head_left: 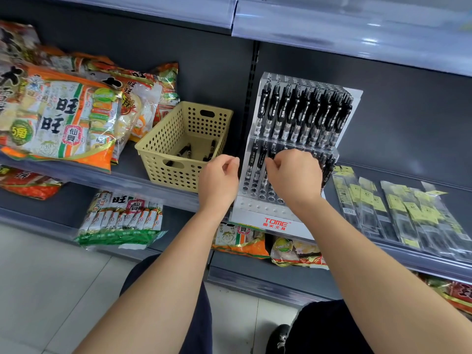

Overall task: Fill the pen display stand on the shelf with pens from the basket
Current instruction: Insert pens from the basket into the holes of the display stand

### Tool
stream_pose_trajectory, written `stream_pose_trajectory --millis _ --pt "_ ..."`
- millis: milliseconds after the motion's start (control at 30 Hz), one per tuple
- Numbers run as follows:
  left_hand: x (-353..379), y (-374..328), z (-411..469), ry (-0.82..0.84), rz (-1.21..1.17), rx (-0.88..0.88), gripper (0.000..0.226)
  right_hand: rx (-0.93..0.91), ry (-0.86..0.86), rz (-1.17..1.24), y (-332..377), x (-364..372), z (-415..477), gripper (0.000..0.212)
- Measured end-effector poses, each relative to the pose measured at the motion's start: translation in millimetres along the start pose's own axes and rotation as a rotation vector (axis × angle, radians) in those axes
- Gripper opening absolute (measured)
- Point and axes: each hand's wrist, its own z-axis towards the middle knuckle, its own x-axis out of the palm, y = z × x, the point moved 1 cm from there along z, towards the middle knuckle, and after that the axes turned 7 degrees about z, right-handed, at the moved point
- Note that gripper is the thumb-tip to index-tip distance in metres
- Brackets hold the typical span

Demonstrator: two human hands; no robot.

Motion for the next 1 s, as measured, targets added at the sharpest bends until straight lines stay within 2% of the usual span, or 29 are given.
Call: stream_pose_trajectory --millis 367,567,700,767,867,1000 --pt "1 2 1 0.006 0.008 -0.014 0.018 -0.064 0.039 -0.024 4 3 -4 0.052" --pt "-19 4 30 -0.009 0.079 -0.023 0.018 -0.262 0.085 0.167 38 22 0 0.028" --pt "-42 17 73 -0.011 0.245 -0.041 0.028 -0.285 0.173 0.2 57 55 15 0.021" --pt "-46 28 96 0.072 0.38 -0.063 0.032 -0.266 0.212 0.178 65 69 25 0.026" --pt "-40 44 126 0.314 0.659 -0.108 0.034 -0.203 0.287 0.162 71 85 41 0.034" --pt "-31 51 149 0.717 0.983 -0.115 0.029 -0.116 0.324 0.144 77 107 60 0.016"
